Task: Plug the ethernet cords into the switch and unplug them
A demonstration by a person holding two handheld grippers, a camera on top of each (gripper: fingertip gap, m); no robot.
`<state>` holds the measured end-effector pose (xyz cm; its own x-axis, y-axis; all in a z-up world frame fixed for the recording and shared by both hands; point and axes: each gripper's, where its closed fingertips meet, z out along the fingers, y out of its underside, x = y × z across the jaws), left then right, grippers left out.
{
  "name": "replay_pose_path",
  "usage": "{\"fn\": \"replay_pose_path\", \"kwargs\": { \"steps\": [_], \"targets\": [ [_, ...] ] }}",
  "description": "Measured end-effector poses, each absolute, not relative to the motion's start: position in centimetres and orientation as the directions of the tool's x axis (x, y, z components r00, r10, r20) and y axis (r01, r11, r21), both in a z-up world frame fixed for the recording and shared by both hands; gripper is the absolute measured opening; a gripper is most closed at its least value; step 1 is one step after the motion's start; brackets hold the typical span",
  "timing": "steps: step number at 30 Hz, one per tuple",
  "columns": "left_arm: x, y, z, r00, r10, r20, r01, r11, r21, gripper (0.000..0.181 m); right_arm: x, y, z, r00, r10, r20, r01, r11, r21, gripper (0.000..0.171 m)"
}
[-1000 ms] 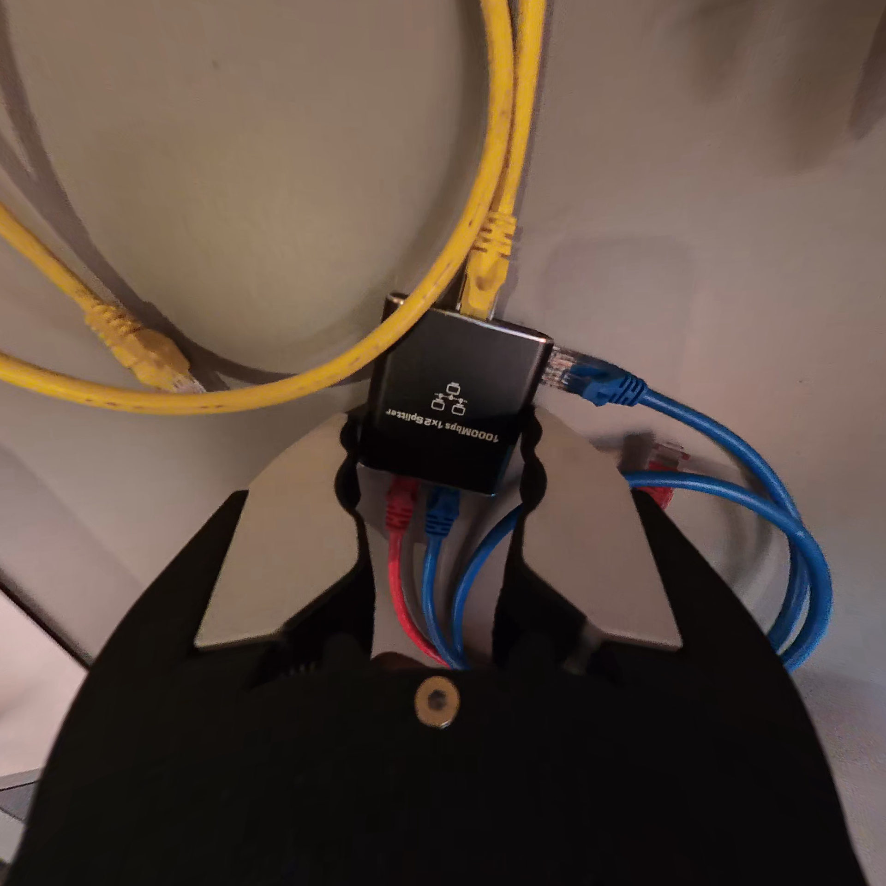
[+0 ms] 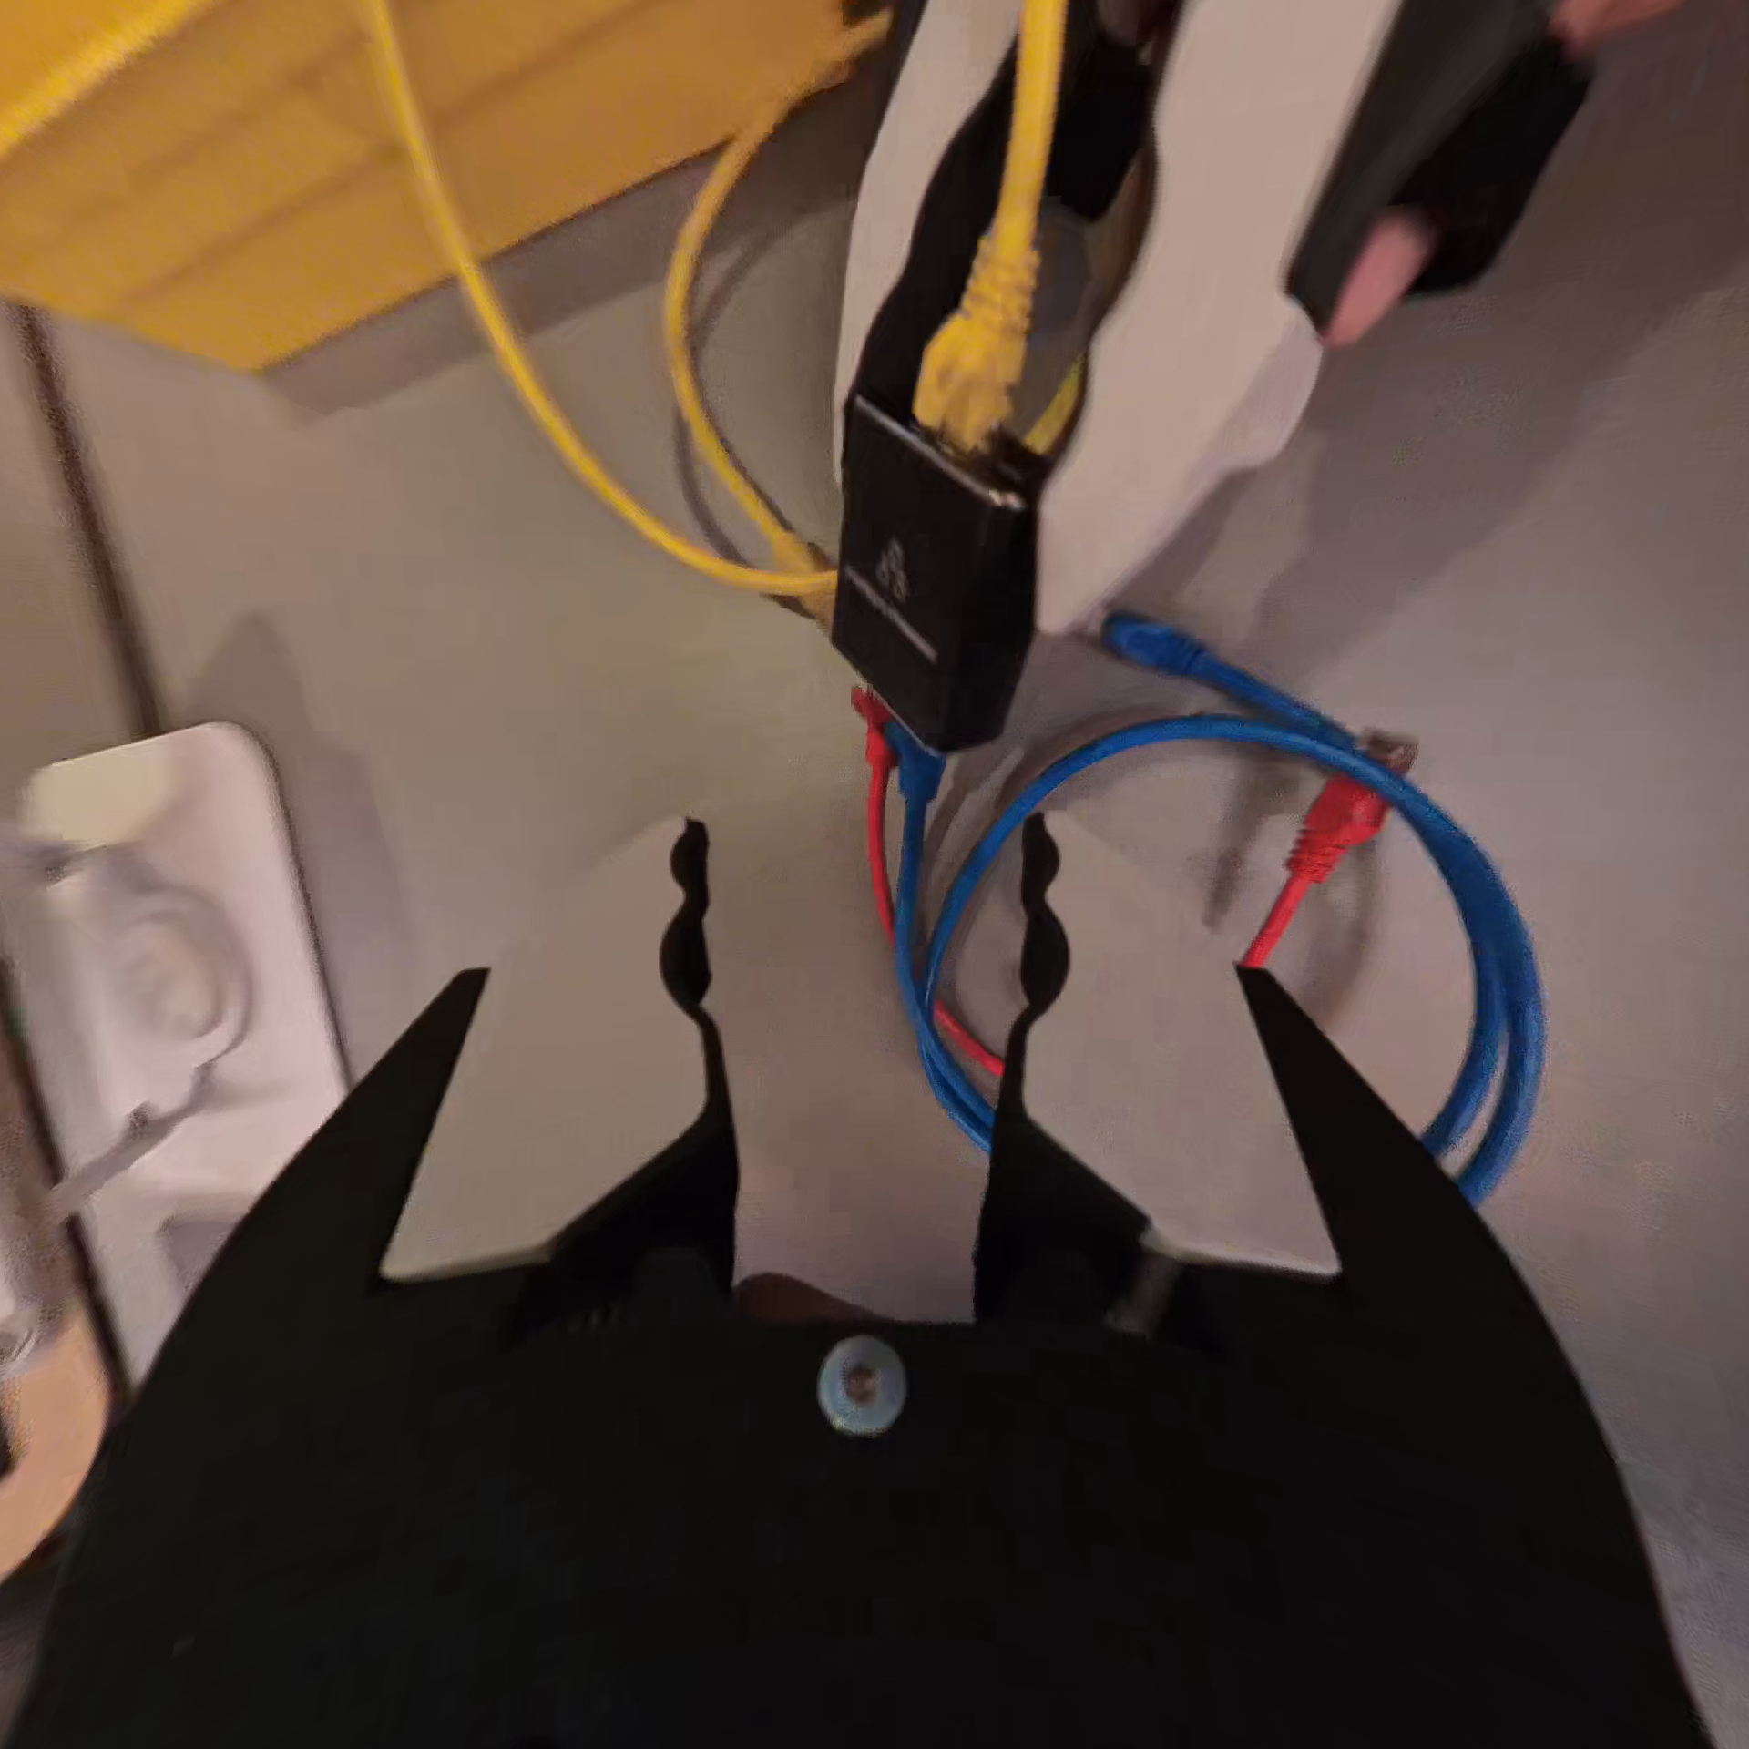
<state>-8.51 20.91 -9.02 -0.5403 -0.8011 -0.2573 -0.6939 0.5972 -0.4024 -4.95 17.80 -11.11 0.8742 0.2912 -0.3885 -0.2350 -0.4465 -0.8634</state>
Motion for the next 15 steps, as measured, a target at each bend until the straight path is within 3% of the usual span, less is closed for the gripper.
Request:
{"fn": "replay_pose_path", "kwargs": {
  "steps": [3,6,9,12,15],
  "targets": [
    [-8.7,20.0,-9.6,-0.386,-0.799,-0.462,-0.656,0.590,-0.472,0.060,-4.0,18.0,-10.9,0.826,0.235,-0.512,-0.370,-0.459,-0.808,0.063],
    [-8.3,18.6,-10.7,-0.258,-0.770,-0.584,-0.616,0.597,-0.514,0.057,-5.4,18.0,-10.4,0.786,0.264,-0.559,-0.397,-0.476,-0.784,0.063],
    [-7.2,17.6,-11.2,-0.193,-0.760,-0.621,-0.596,0.594,-0.540,0.055,-7.7,17.8,-10.6,0.790,0.300,-0.535,-0.352,-0.491,-0.797,0.063],
    [-6.7,17.8,-12.4,-0.168,-0.701,-0.694,-0.618,0.623,-0.480,0.033,-9.5,17.5,-10.6,0.803,0.342,-0.488,-0.290,-0.491,-0.821,0.063],
    [-6.7,18.0,-12.5,-0.144,-0.655,-0.742,-0.602,0.653,-0.459,0.027,-10.0,16.9,-10.8,0.801,0.396,-0.448,-0.239,-0.475,-0.847,0.062]
  ]
}}
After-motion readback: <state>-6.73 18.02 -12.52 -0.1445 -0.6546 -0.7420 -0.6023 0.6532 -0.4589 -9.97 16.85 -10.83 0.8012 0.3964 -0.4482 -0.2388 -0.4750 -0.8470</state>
